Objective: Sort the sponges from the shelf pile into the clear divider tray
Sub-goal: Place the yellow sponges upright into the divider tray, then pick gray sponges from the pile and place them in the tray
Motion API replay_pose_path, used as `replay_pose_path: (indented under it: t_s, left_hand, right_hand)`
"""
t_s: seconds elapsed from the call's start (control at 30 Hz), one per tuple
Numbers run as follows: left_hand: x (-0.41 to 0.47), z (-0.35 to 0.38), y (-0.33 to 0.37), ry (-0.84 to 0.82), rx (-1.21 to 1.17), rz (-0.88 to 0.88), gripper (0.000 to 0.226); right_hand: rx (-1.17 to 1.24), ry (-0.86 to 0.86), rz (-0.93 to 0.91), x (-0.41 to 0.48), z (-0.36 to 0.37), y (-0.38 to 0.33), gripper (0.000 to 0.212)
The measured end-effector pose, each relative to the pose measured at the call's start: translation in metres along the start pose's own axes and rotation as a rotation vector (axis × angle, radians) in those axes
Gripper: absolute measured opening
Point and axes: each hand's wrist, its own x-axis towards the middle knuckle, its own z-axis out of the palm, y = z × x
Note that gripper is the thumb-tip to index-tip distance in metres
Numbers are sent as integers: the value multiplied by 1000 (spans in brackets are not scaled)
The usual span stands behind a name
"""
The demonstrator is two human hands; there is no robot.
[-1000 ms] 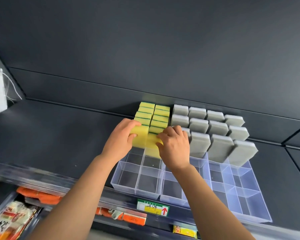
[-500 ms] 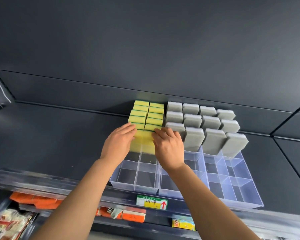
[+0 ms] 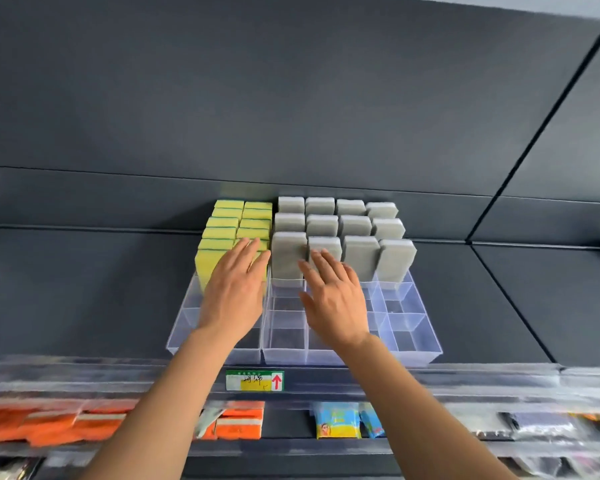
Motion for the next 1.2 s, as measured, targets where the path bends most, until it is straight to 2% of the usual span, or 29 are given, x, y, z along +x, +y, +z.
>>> replay_pose_path:
  t_s: [0.13, 0.77, 0.9, 1.2]
  left_hand:
    - [2, -1, 56, -35, -40, 20, 52]
    - [-3, 14, 363, -51, -206, 357, 52]
    - [10, 22, 414, -72, -231, 417, 52]
    - [74, 56, 526, -103, -296, 535, 49]
  right_hand:
    - [-32, -1, 84, -36, -25, 41, 56]
    - [-142, -102, 443, -239, -147, 273, 45]
    - [-156, -107, 523, -263, -162, 313, 51]
    - [-236, -100, 689, -286, -183, 426, 50]
